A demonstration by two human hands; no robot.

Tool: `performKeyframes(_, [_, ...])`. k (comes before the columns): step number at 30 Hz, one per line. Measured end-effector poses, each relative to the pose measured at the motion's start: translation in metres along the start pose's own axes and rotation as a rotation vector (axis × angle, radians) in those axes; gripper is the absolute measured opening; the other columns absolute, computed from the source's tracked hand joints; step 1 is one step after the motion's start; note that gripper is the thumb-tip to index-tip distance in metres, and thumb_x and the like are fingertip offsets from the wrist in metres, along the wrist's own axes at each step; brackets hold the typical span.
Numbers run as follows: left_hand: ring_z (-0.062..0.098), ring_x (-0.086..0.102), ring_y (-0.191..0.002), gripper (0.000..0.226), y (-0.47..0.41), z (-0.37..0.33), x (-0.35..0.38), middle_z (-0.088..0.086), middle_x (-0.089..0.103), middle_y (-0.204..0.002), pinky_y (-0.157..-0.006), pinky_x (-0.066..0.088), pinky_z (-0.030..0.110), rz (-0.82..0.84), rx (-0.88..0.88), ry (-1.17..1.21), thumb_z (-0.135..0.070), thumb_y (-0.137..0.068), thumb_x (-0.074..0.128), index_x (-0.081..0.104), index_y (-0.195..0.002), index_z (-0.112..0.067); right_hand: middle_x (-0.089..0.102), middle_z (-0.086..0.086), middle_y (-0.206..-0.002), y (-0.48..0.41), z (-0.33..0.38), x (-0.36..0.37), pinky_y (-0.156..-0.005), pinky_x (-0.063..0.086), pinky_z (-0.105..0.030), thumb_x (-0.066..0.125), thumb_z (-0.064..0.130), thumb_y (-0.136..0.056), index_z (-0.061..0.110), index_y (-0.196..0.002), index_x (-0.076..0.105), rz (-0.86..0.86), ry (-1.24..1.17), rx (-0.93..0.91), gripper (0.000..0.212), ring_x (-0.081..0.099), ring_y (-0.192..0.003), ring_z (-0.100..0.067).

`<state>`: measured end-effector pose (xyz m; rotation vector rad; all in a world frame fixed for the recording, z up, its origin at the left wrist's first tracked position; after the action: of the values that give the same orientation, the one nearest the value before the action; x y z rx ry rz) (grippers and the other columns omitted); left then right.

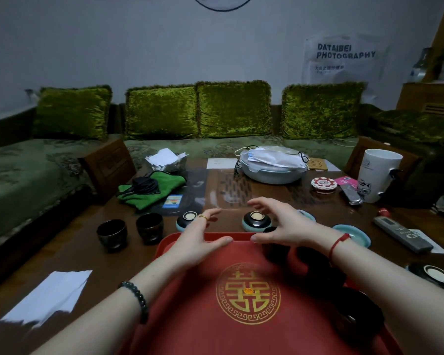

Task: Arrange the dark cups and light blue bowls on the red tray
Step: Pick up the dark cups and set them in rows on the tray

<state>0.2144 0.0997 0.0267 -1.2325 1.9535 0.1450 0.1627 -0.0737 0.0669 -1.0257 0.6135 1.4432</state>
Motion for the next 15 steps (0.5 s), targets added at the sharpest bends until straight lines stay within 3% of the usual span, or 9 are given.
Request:
performKeyframes(5, [0.011,0.045,-0.123,0.066,0.015,0.024,-0.048,0.004,0.051,-0.132,-0.103,0.031,0.022,-0.071,-0.063,-0.057,-0.035,-0.074,0.071,0.039,-0.130,-0.023,0.049,0.000,-0.131,-0.021,0.032,0.020,-0.086,0.030,-0.009,0.076,0.031,-0.069,0.024,-0.131,0.038,0.007,-0.071,-0.063,0.073,0.043,-0.108,-0.003])
performKeyframes(10, [0.005,0.043,-0.118,0.066,0.037,0.055,-0.093,0.003,0.050,-0.131,-0.094,0.028,0.015,-0.150,-0.119,-0.108,-0.037,-0.074,0.071,0.038,-0.130,-0.025,0.049,-0.005,-0.130,-0.048,0.061,0.051,-0.094,0.040,-0.024,0.076,0.032,-0.069,0.027,-0.131,0.037,0.025,-0.129,-0.087,0.074,0.049,-0.112,-0.014])
performKeyframes(15, [0.010,0.041,-0.124,0.066,0.053,0.085,-0.116,0.004,0.046,-0.135,-0.097,0.026,0.017,-0.197,-0.192,-0.118,-0.037,-0.075,0.069,0.036,-0.132,-0.023,0.052,-0.005,-0.124,-0.073,0.080,0.081,-0.087,0.035,-0.017,0.078,0.029,-0.067,0.026,-0.129,0.039,-0.030,-0.242,-0.089,0.073,0.049,-0.107,-0.007])
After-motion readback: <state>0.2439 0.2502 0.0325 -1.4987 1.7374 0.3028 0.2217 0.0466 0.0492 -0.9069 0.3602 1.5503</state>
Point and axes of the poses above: each hand's wrist, its own y-axis away from the middle knuckle, its own x-axis out of the palm, z = x × y, the point moved 5 cm from there along -y, towards the middle knuckle
